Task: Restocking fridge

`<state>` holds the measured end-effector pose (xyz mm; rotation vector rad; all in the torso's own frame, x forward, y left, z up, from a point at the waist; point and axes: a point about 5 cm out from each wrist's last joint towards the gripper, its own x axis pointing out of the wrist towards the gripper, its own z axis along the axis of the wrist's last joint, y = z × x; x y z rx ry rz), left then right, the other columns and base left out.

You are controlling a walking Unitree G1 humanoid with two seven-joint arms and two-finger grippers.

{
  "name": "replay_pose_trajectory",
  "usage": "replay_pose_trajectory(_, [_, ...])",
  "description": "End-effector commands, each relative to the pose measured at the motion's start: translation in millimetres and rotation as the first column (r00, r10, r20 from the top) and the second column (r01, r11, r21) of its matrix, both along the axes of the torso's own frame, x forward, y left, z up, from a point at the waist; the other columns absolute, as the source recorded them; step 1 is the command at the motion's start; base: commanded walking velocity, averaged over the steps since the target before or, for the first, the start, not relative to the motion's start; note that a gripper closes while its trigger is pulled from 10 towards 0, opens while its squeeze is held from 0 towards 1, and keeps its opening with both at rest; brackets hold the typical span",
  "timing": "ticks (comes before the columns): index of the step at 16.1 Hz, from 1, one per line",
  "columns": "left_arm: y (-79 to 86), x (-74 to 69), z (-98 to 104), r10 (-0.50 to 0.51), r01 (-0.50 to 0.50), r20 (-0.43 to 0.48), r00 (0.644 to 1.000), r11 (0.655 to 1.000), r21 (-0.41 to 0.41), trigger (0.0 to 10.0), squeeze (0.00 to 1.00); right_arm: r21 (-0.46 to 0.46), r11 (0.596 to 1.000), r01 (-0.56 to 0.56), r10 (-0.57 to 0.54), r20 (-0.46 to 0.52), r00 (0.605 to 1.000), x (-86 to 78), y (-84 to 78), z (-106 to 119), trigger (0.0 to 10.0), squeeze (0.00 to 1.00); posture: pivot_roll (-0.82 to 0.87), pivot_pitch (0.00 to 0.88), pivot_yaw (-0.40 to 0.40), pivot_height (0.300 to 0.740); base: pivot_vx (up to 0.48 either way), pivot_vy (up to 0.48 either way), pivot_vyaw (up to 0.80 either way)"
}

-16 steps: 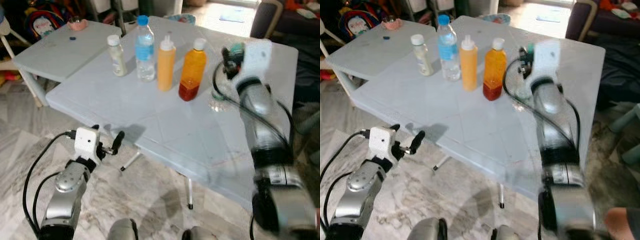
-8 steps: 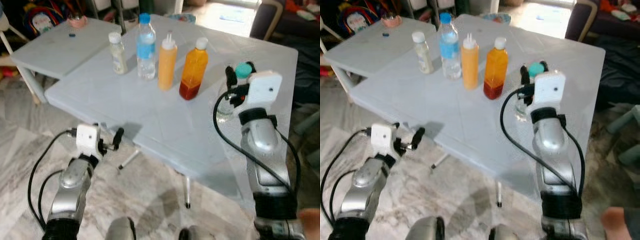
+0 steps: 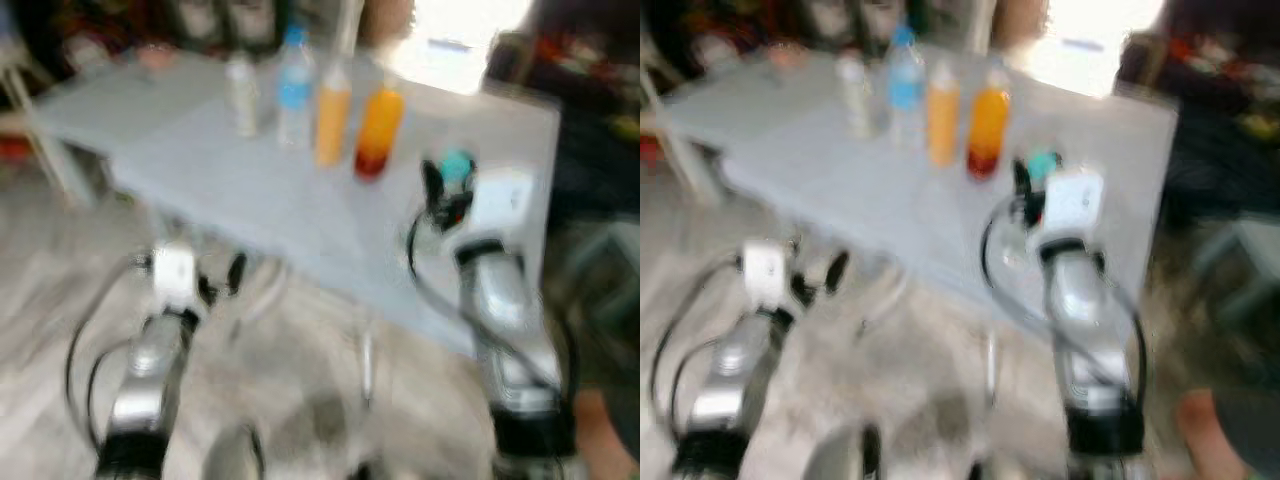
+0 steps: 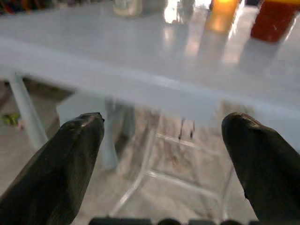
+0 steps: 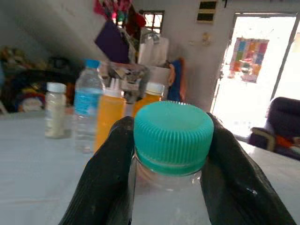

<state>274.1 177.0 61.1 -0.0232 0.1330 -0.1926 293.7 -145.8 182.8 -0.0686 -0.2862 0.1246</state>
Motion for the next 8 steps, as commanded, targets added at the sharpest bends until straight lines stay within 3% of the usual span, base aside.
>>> replay_pose_trajectory(1, [-1.0, 5.3, 6.5, -0.012, 0.011, 0.026, 1.000, 1.000, 0.011, 10.0, 0.00, 0.022, 1.000, 0.007, -0.006, -0.067, 0.998, 2.0, -2.4, -12.5, 10.0, 0.00, 0.03, 0.000, -0.035, 0.740, -0.259, 0.000, 0.00])
replay_pose_trajectory(4, [3.5, 5.3, 7.3, 0.012, -0.014, 0.046, 0.999, 0.999, 0.030, 10.0, 0.00, 0.020, 1.000, 0.012, -0.011, -0.084, 0.996, 9.7, 4.2, -17.8, 10.0, 0.00, 0.06, 0.000, -0.058, 0.740, -0.271, 0.000, 0.00])
replay_pose_trajectory(5, [7.8, 3.2, 6.8, 0.031, -0.033, 0.048, 0.998, 0.999, 0.043, 10.0, 0.00, 0.070, 0.997, -0.026, 0.032, -0.086, 0.996, 9.7, 5.9, -18.9, 10.0, 0.00, 0.07, 0.000, -0.057, 0.740, -0.266, 0.000, 0.00])
replay_pose_trajectory(7, [12.1, -0.1, 8.4, 0.043, -0.045, 0.054, 0.998, 0.998, 0.049, 10.0, 0.00, 0.015, 1.000, 0.011, -0.010, -0.052, 0.999, 8.1, 2.4, -18.4, 10.0, 0.00, 0.07, 0.000, -0.046, 0.740, -0.266, 0.000, 0.00])
replay_pose_trajectory(8, [13.0, -1.1, 8.6, 0.044, -0.047, 0.056, 0.997, 0.998, 0.050, 10.0, 0.00, 0.080, 0.996, -0.031, 0.037, -0.068, 0.997, 5.4, 0.7, -20.4, 10.0, 0.00, 0.07, 0.000, -0.048, 0.740, -0.266, 0.000, 0.00])
